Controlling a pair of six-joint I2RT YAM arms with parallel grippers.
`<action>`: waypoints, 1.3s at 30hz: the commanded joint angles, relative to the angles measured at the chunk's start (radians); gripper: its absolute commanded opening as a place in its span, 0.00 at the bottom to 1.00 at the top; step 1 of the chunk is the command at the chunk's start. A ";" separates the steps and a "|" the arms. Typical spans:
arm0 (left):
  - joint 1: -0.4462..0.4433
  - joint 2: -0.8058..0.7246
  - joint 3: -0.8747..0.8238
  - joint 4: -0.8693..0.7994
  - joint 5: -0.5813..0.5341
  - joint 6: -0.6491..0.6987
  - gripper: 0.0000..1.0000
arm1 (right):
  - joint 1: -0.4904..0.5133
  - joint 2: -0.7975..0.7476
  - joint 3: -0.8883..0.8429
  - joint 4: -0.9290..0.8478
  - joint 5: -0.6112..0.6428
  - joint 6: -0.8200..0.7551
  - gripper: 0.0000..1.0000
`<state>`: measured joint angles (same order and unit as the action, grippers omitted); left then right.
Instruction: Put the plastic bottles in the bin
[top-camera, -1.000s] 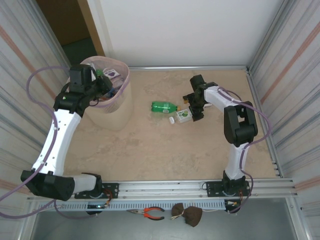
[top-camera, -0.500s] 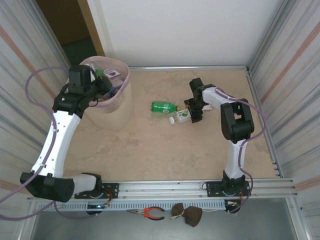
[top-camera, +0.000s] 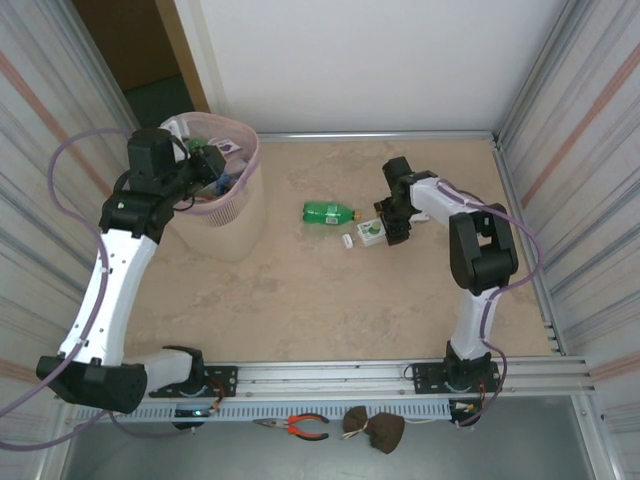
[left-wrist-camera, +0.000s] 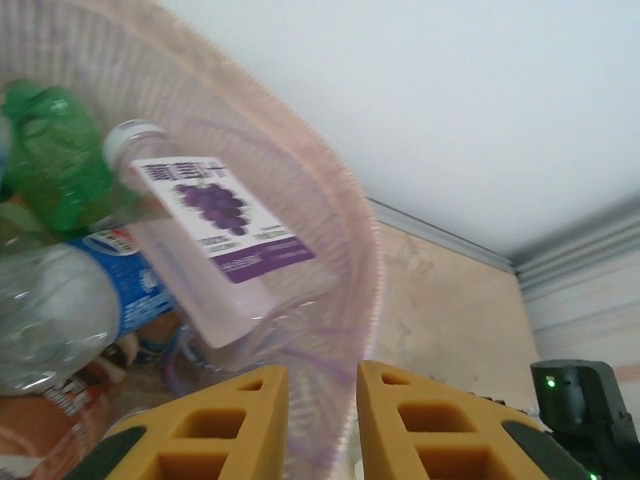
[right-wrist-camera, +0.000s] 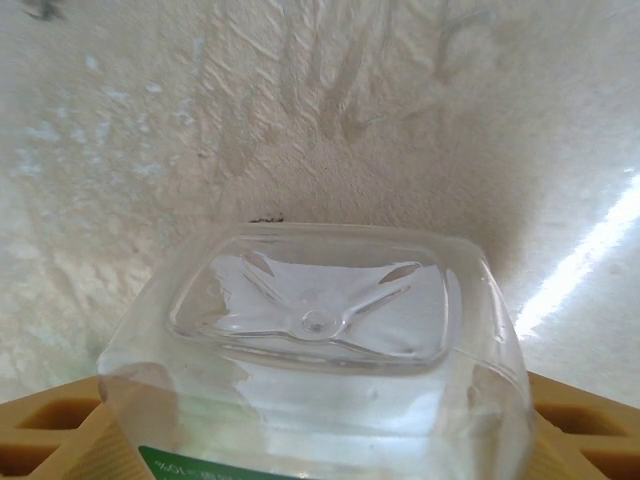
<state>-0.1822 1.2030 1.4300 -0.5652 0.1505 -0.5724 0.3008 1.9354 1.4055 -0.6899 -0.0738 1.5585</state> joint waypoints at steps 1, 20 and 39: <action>0.008 -0.018 -0.006 0.093 0.143 0.060 0.26 | 0.009 -0.127 -0.024 -0.007 0.091 -0.083 0.64; -0.222 0.124 0.032 0.312 0.469 0.306 0.60 | 0.114 -0.544 -0.090 0.288 0.098 -0.619 0.63; -0.416 0.332 0.187 0.225 0.498 0.482 0.69 | 0.226 -0.703 -0.032 0.362 0.022 -0.628 0.60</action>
<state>-0.5949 1.5314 1.5715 -0.3191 0.6220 -0.1417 0.5087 1.2598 1.3338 -0.3508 -0.0360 0.9485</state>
